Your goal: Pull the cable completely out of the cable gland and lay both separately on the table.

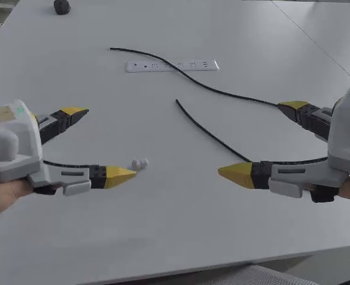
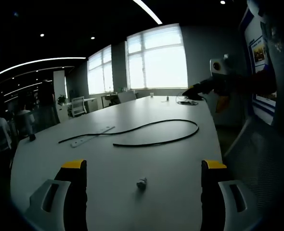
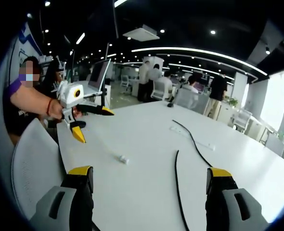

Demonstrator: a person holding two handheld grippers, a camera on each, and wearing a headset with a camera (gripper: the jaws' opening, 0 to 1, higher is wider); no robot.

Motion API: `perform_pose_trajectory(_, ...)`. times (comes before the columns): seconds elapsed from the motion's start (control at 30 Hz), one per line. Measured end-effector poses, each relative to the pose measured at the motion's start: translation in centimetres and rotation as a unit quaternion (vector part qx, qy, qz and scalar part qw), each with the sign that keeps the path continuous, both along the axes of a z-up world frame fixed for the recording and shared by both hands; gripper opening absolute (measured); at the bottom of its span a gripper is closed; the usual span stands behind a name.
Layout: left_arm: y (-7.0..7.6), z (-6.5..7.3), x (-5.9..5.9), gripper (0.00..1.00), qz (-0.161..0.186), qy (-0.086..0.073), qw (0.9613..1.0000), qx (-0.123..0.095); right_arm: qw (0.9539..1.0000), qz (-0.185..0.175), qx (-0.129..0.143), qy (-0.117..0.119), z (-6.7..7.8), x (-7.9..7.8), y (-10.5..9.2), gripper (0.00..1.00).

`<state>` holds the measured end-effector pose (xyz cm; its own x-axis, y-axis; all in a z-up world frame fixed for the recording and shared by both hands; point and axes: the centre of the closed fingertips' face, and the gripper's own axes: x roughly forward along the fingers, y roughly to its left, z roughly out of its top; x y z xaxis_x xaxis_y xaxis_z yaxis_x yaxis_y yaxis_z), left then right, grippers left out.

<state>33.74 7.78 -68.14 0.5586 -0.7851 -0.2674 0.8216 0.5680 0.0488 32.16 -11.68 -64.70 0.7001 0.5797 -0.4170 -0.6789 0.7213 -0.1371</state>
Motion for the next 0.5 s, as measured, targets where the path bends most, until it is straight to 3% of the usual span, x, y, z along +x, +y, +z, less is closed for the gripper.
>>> perform_pose_trajectory(0.13, 1.4, 0.8, -2.5, 0.99, 0.012, -0.004, 0.9999, -0.003, 1.0000, -0.001, 0.002, 0.003, -0.2, -0.4, -0.2, 0.99)
perform_pose_trajectory(0.23, 2.7, 0.5, -4.3, 0.99, 0.030, 0.003, 0.9995, 0.005, 1.0000, -0.004, 0.005, 0.003, -0.3, -0.8, -0.5, 0.99)
perform_pose_trajectory(0.33, 4.3, 0.9, -5.9, 0.99, 0.060, 0.003, 0.9982, -0.008, 0.9990, 0.004, 0.043, -0.013, 0.3, -1.6, -0.1, 0.99)
perform_pose_trajectory(0.4, 5.0, 1.0, -6.4, 0.99, 0.071, -0.005, 0.9974, -0.002, 0.9972, 0.015, 0.071, -0.021, 0.6, -2.4, 0.2, 0.99)
perform_pose_trajectory(0.5, 6.0, 1.2, -7.2, 0.99, 0.094, -0.005, 0.9955, -0.013, 0.9969, 0.015, 0.070, -0.032, 0.1, -3.1, -0.3, 0.99)
